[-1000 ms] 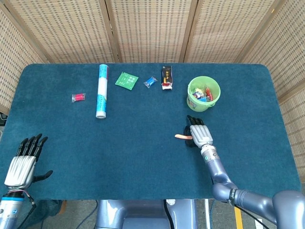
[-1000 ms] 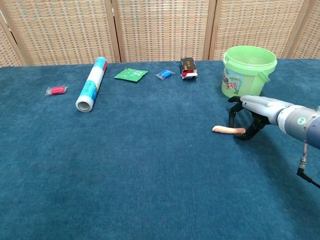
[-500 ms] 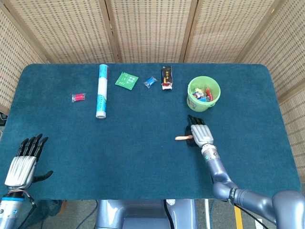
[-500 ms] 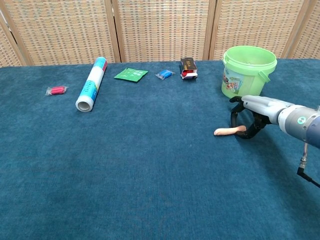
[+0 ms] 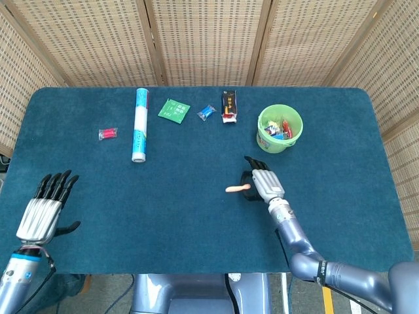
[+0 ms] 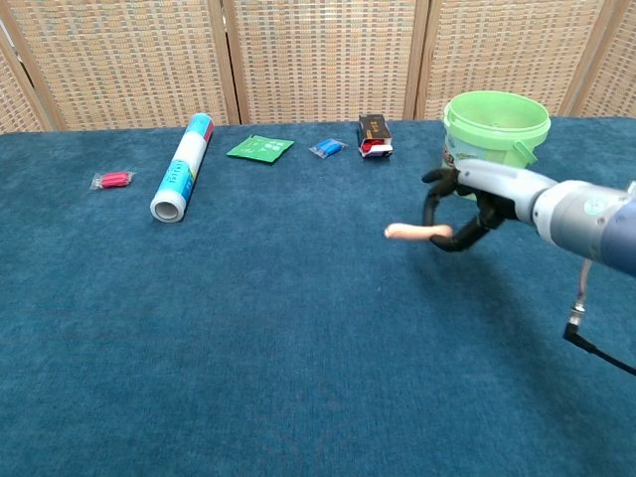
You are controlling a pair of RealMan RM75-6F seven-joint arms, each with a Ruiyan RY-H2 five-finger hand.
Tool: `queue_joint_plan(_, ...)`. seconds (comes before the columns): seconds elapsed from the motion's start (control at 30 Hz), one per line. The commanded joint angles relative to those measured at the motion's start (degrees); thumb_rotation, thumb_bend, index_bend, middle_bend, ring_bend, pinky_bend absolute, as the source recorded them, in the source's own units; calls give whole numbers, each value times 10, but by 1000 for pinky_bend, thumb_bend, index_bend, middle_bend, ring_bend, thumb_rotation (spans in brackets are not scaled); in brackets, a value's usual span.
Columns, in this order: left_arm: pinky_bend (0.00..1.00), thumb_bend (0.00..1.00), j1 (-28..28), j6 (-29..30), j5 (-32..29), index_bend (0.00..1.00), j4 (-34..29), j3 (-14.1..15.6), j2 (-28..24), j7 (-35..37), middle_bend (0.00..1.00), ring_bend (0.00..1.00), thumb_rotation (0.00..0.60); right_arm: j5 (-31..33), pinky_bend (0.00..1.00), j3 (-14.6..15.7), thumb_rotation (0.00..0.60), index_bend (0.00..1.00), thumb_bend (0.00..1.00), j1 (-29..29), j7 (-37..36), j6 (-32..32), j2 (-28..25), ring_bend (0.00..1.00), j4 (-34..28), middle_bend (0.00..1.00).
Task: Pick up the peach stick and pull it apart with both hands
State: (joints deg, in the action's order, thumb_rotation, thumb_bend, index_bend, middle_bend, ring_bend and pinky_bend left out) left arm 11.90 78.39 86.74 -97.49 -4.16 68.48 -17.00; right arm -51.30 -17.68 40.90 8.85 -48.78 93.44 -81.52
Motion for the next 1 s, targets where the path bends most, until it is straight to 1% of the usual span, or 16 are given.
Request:
queue_joint_plan(0.03,0,0,33,-29,9,0,-9,-20,-11,-17,0,0,600,61,0,-39,600,651,569,20,0,10,-27,0,-58,111)
queue_joint_plan(0.13,0,0,57,-47,14,0,-21,-33,-13,-16,0,0,600,102,0,-56,600,660,570,37,11,11,-32,0,-77,115)
queue_joint_plan(0.23,0,0,90,-75,17,0,-27,-48,-10,-22,0,0,600,158,0,-71,600,664,573,65,29,12,-35,0,-92,116)
queue_joint_plan(0.33,0,0,117,-102,17,2,-33,-58,-4,-33,0,0,600,198,0,-84,600,669,575,88,40,12,-33,0,-94,116)
queue_joint_plan(0.4,0,0,142,-124,18,34,-33,-67,8,-37,0,0,600,230,0,-97,600,669,575,109,47,12,-29,0,-90,116)
queue_joint_plan(0.5,0,0,174,-143,21,136,-17,-81,36,-41,0,0,600,274,0,-110,600,672,575,137,57,10,-22,0,-79,116)
queue_joint_plan(0.6,0,3,212,-163,20,201,15,-97,81,-23,0,0,600,324,0,-125,600,673,575,163,59,9,-14,0,-64,116)
queue_joint_plan(0.67,0,15,235,-173,20,221,42,-103,110,-15,0,0,600,354,0,-133,600,674,574,179,60,6,-9,0,-55,116)
queue_joint_plan(0.77,0,52,260,-173,22,245,72,-111,142,-15,0,0,600,382,0,-140,600,675,575,197,59,6,-4,0,-51,116)
queue_joint_plan(0.9,0,106,280,-168,22,266,94,-118,170,-24,0,0,600,399,0,-144,600,675,575,210,56,7,-5,0,-58,116)
queue_joint_plan(1.0,0,142,295,-163,15,273,108,-125,190,-35,0,0,600,402,0,-140,600,676,574,219,57,5,-6,0,-73,116)
